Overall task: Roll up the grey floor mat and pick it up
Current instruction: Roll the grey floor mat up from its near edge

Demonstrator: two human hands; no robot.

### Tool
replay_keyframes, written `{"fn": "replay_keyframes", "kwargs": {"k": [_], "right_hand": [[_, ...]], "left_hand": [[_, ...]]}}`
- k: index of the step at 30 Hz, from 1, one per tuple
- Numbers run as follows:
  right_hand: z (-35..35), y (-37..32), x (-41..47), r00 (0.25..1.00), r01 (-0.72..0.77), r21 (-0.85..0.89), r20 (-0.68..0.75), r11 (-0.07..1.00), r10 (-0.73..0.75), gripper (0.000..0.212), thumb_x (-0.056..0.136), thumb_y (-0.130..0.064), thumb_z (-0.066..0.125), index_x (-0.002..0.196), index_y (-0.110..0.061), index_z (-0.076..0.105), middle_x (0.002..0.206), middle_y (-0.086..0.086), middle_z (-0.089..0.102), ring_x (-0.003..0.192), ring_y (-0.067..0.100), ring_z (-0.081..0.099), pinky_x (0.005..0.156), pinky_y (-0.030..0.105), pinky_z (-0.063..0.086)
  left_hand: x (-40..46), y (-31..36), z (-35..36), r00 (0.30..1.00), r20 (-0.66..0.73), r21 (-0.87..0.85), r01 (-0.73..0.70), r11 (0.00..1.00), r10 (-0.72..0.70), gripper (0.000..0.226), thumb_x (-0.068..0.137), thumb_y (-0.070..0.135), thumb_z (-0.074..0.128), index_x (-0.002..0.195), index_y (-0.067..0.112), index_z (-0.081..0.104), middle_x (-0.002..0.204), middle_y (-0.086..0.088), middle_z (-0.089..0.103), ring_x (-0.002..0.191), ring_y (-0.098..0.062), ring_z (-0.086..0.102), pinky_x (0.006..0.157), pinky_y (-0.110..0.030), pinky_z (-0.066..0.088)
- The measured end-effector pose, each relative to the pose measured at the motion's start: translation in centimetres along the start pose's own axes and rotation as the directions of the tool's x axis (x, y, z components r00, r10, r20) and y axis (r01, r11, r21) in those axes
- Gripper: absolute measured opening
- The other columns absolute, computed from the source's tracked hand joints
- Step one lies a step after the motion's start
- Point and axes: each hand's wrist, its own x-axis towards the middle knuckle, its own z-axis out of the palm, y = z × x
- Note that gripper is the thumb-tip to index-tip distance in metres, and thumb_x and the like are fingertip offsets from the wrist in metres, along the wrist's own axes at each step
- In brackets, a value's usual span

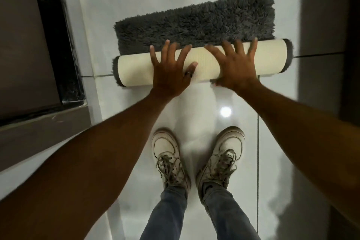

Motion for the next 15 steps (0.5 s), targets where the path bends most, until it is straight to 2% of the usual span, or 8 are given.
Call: {"fn": "replay_keyframes", "kwargs": {"k": [3, 9, 12, 15], "right_hand": [[-1.2, 0.9, 2.1, 0.997, 0.027, 0.01, 0.07, 1.0, -0.027, 0.118, 0.061, -0.063, 0.089, 0.158, -0.04, 0.025, 0.153, 0.015, 0.048, 0.142, 0.047, 0.041, 0.112, 0.084, 0.018], [-2.1, 0.3, 0.8, 0.99, 0.025, 0.03, 0.14, 0.999, -0.029, 0.105, 0.068, -0.053, 0.088, 0.156, -0.04, 0.031, 0.152, 0.013, 0.05, 0.144, 0.049, 0.039, 0.116, 0.081, 0.017], [-1.6, 0.4, -0.9, 0.963, 0.049, 0.061, 0.263, 0.997, -0.063, 0.105, 0.067, -0.056, 0.088, 0.155, -0.04, 0.033, 0.152, 0.011, 0.05, 0.144, 0.048, 0.039, 0.116, 0.079, 0.018], [-0.9, 0.9, -1.8, 0.897, 0.079, 0.082, 0.429, 0.994, -0.107, 0.106, 0.065, -0.055, 0.09, 0.153, -0.04, 0.034, 0.15, 0.007, 0.052, 0.143, 0.044, 0.042, 0.116, 0.078, 0.018]], "left_hand": [[-0.4, -0.3, -0.1, 0.998, 0.066, 0.039, -0.017, 0.999, 0.014, 0.067, 0.102, 0.068, 0.035, 0.155, 0.028, 0.045, 0.153, -0.012, 0.054, 0.146, -0.036, 0.043, 0.121, -0.071, 0.018], [-2.3, 0.9, -0.4, 0.994, 0.11, 0.022, 0.014, 1.0, -0.016, 0.081, 0.094, 0.076, 0.04, 0.155, 0.023, 0.045, 0.153, -0.017, 0.052, 0.144, -0.042, 0.044, 0.12, -0.074, 0.02], [-5.3, 1.4, 0.0, 0.988, 0.152, 0.011, -0.03, 1.0, 0.028, 0.083, 0.093, 0.074, 0.044, 0.157, 0.02, 0.042, 0.155, -0.02, 0.047, 0.145, -0.046, 0.04, 0.118, -0.076, 0.02], [-10.0, 2.3, 0.3, 0.982, 0.173, -0.049, -0.072, 0.996, 0.079, 0.088, 0.092, 0.072, 0.047, 0.161, 0.018, 0.034, 0.165, -0.02, 0.033, 0.154, -0.047, 0.025, 0.12, -0.076, 0.014]]}}
